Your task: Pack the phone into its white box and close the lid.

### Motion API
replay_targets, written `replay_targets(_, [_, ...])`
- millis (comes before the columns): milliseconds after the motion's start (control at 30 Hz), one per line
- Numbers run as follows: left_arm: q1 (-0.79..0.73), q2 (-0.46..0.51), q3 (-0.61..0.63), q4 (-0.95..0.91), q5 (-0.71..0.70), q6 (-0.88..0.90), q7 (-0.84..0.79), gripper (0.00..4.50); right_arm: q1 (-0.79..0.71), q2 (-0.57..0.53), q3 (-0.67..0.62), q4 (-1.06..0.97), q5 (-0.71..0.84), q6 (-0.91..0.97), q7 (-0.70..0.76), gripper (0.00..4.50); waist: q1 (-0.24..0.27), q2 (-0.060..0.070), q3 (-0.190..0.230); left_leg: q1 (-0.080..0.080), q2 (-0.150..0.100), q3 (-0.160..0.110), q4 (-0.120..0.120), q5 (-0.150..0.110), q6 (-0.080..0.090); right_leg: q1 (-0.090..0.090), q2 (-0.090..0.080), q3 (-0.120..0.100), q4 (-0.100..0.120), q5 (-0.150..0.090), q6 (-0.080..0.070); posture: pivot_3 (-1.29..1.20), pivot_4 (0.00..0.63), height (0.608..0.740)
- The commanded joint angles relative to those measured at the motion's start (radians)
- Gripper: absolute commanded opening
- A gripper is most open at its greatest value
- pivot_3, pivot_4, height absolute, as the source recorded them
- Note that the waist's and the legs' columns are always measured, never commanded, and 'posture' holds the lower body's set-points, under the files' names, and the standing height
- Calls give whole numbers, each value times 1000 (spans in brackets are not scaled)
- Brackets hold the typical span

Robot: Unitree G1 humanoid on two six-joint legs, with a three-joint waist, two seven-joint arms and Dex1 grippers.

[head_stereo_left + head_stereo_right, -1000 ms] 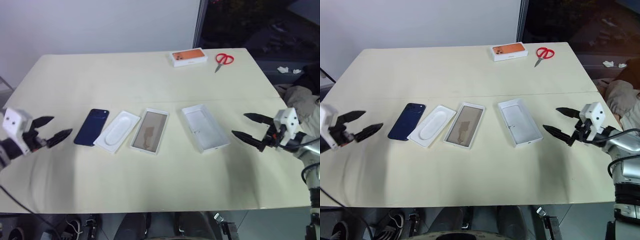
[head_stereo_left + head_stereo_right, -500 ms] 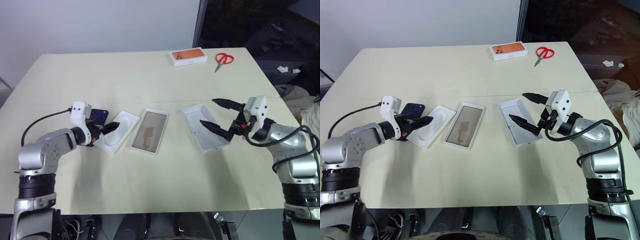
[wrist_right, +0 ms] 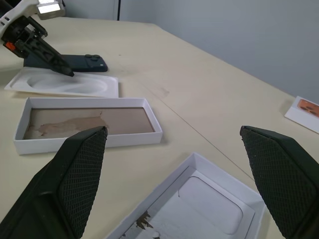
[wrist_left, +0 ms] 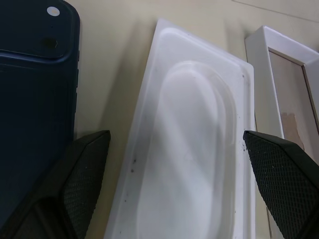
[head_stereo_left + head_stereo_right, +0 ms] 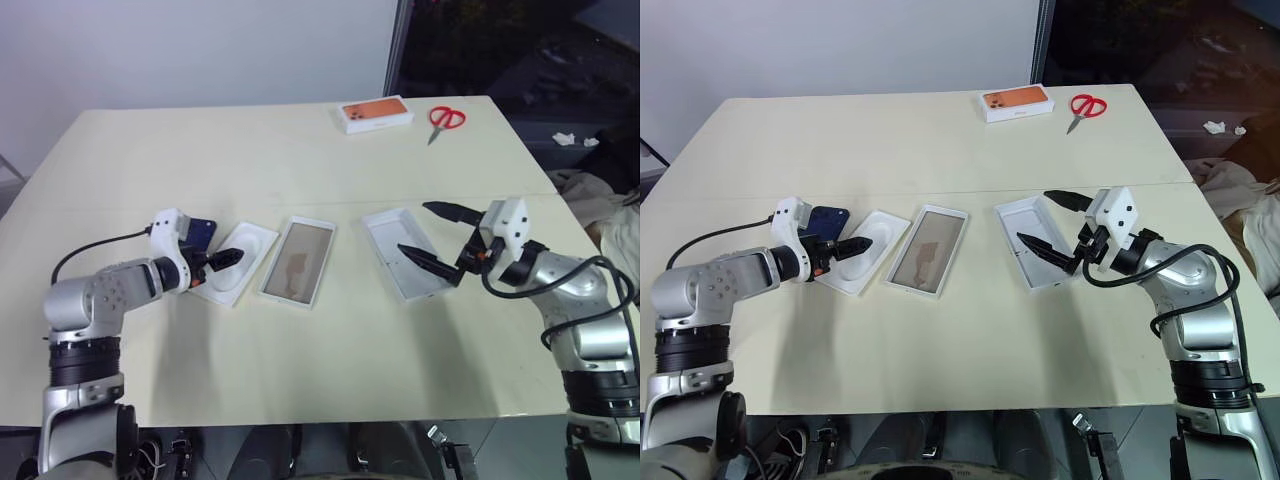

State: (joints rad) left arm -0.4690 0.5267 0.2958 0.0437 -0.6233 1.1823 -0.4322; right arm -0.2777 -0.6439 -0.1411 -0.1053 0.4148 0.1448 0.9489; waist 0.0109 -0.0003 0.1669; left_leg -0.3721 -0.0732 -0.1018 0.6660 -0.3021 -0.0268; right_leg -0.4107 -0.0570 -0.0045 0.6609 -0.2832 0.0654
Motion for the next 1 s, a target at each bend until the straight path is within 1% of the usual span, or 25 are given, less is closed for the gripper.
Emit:
replay_targets(33, [-2, -1, 13, 1, -9, 14, 0, 3984, -5, 3, -9, -33, 9, -14, -6, 4500, 0, 0, 0, 0, 0, 0, 0, 0, 0, 0, 0, 0, 0, 0, 0, 0, 150, 740])
replay_targets(67, [3, 0, 12, 5, -9, 19, -3, 3691, -6, 2, -9, -36, 9, -12, -7, 4500, 0, 0, 0, 0, 0, 0, 0, 0, 0, 0, 0, 0, 0, 0, 0, 0, 150, 740])
replay_targets(100, [6, 0, 11, 8, -8, 22, -5, 3186, -6, 2, -8, -37, 9, -11, -9, 4500, 0, 0, 0, 0, 0, 0, 0, 0, 0, 0, 0, 0, 0, 0, 0, 0, 150, 740])
replay_targets(133, [10, 5, 6, 12, -3, 29, -4, 2798, -7, 3, -8, -40, 8, -10, -11, 4500, -1, 0, 0, 0, 0, 0, 0, 0, 0, 0, 0, 0, 0, 0, 0, 0, 150, 740])
replay_targets(467, [51, 30, -21, 22, 18, 8, -27, 2798, -38, 9, -7, -55, 27, 19, -39, 4500, -5, 0, 0, 1, 0, 0, 0, 0, 0, 0, 0, 0, 1, 0, 0, 0, 150, 740])
replay_targets(567, [62, 26, -6, 22, 9, 12, -27, 1954, -52, 8, -8, -64, 32, 35, -45, 4500, -6, 0, 0, 1, 0, 0, 0, 0, 0, 0, 0, 0, 1, 0, 0, 0, 150, 740])
replay_targets(667, [72, 26, 4, 18, 3, 17, -22, 459, -50, 7, -6, -72, 31, 38, -44, 4500, -3, 0, 0, 1, 0, 0, 0, 0, 0, 0, 0, 0, 1, 0, 0, 0, 150, 740])
replay_targets(700, [75, 27, 9, 16, 1, 20, -20, 77, -48, 4, -4, -72, 27, 36, -44, 4500, -2, 0, 0, 1, 0, 0, 0, 0, 0, 0, 0, 0, 1, 0, 0, 0, 150, 740])
replay_targets(767, [82, 38, 9, 14, 2, 28, -20, 77, -47, 2, -3, -71, 22, 34, -43, 4500, -1, 0, 0, 1, 0, 0, 0, 0, 0, 0, 0, 0, 1, 0, 0, 0, 150, 740])
replay_targets(867, [86, 31, 36, 18, -14, 37, -14, 77, -47, 0, -5, -72, 23, 36, -44, 4500, -4, 0, 0, 1, 0, 0, 0, 0, 1, 0, 0, 0, 1, 0, 0, 0, 150, 740])
replay_targets(1000, [51, -24, 164, 42, -110, 115, 3, 77, -33, -3, -2, -69, 19, 31, -35, 4500, -5, 0, 0, 1, 0, 0, 0, -2, 4, 0, 0, 0, 1, 0, 0, 0, 150, 740])
